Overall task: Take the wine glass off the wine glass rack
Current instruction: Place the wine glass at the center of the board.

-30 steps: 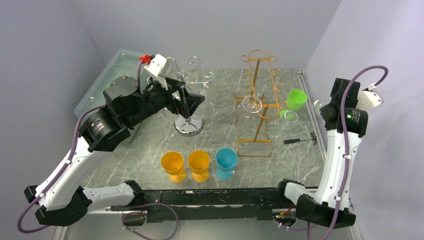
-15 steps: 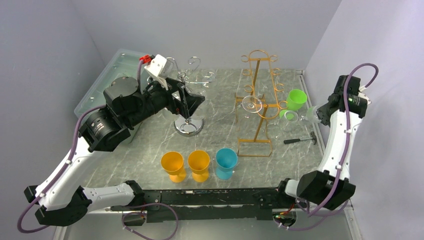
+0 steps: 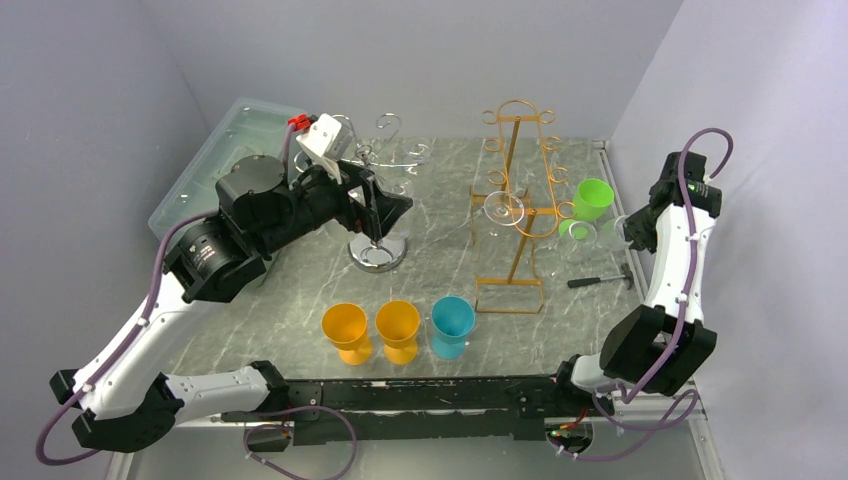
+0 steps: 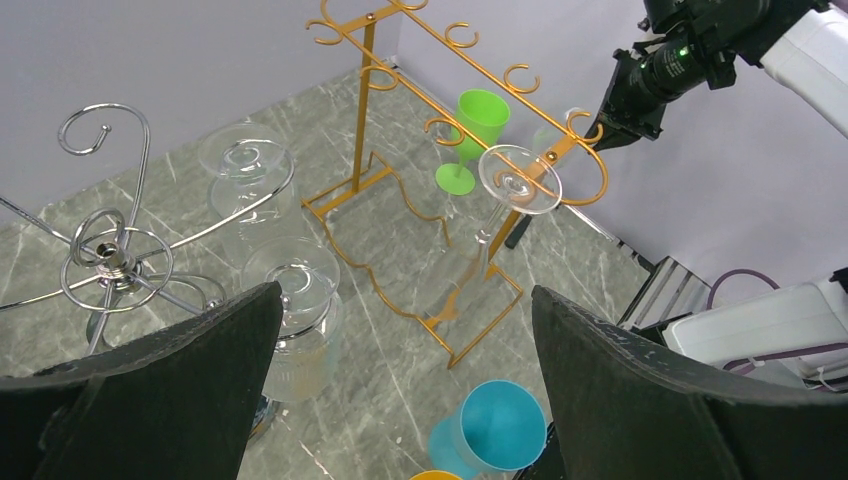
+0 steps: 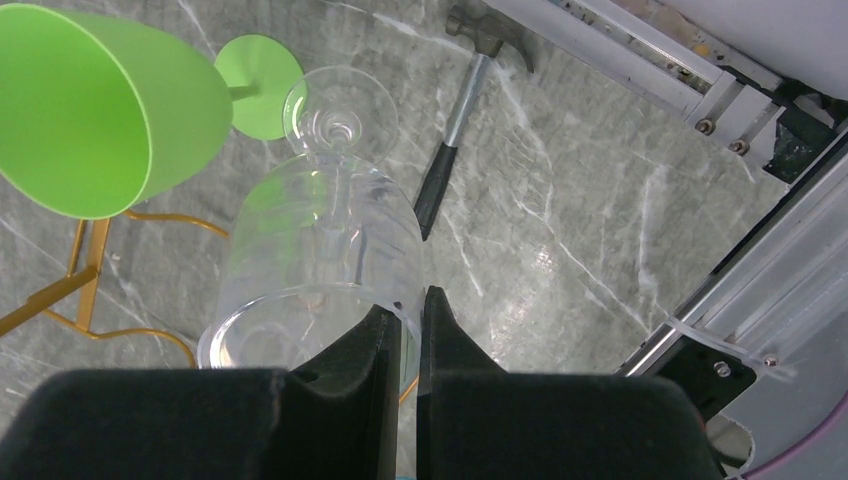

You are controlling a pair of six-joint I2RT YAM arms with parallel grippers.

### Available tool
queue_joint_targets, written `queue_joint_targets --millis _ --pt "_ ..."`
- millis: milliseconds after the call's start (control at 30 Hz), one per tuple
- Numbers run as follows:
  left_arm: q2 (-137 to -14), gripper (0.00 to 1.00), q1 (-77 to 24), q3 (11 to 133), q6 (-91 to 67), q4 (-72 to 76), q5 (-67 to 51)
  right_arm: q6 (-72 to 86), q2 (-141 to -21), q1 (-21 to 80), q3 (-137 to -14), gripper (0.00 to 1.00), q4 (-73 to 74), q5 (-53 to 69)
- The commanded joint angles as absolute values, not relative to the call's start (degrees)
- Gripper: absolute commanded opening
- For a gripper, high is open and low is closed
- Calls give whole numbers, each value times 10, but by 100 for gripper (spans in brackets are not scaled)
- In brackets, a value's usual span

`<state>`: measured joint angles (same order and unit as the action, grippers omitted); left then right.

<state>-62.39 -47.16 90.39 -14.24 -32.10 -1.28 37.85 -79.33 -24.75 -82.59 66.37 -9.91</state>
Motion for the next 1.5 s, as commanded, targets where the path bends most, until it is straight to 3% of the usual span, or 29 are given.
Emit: queue_joint_targets --millis 0,867,1200,1467 --pt "-609 99 -469 904 -138 -309 -23 375 -804 -252 -821 0 632 -104" --pt "-597 99 -469 903 -132 -315 -9 363 -885 -252 -829 1 634 -106" --pt "-599 99 -469 904 -134 -314 -12 357 -895 -252 -846 26 630 -99" --pt "-599 100 -469 904 -134 -313 -11 359 -912 -249 -887 38 638 -97"
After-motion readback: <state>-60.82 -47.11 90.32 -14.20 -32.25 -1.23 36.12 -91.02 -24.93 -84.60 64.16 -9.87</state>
